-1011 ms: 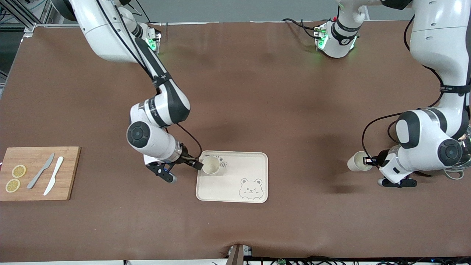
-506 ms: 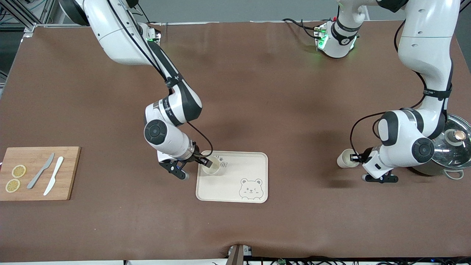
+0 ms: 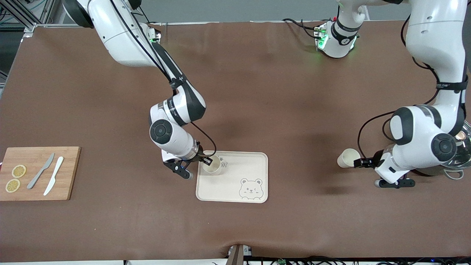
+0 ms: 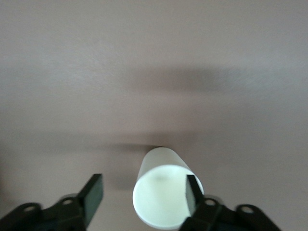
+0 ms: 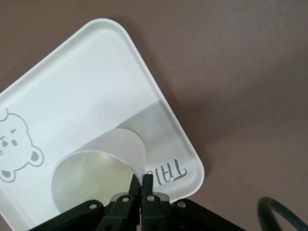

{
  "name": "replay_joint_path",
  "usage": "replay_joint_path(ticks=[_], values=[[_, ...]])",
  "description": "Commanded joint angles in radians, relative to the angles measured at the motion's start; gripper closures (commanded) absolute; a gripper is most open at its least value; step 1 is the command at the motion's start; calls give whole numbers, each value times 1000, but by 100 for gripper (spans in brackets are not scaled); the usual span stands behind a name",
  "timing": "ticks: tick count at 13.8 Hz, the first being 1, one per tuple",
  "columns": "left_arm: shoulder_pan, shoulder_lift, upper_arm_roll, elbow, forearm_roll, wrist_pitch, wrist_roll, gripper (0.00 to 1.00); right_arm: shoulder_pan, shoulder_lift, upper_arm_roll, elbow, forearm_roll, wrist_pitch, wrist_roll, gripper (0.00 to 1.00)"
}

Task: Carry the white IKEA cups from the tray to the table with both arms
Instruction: 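Set the cup down with the left gripper while the right gripper carries its cup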

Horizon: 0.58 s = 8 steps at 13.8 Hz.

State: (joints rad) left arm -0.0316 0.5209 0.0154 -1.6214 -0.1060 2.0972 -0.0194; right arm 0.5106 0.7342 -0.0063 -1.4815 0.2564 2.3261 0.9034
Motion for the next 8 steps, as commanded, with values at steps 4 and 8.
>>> replay_joint_path(ticks=[4,8], values=[[5,-211,-5,-21,49,-162,-71,0,-98,-91,-14,76,-15,-291,-73,100],[3,-295,-5,-14,106,-258,-73,0,-280,-252,-17,-138,-31,-332,-477,100]])
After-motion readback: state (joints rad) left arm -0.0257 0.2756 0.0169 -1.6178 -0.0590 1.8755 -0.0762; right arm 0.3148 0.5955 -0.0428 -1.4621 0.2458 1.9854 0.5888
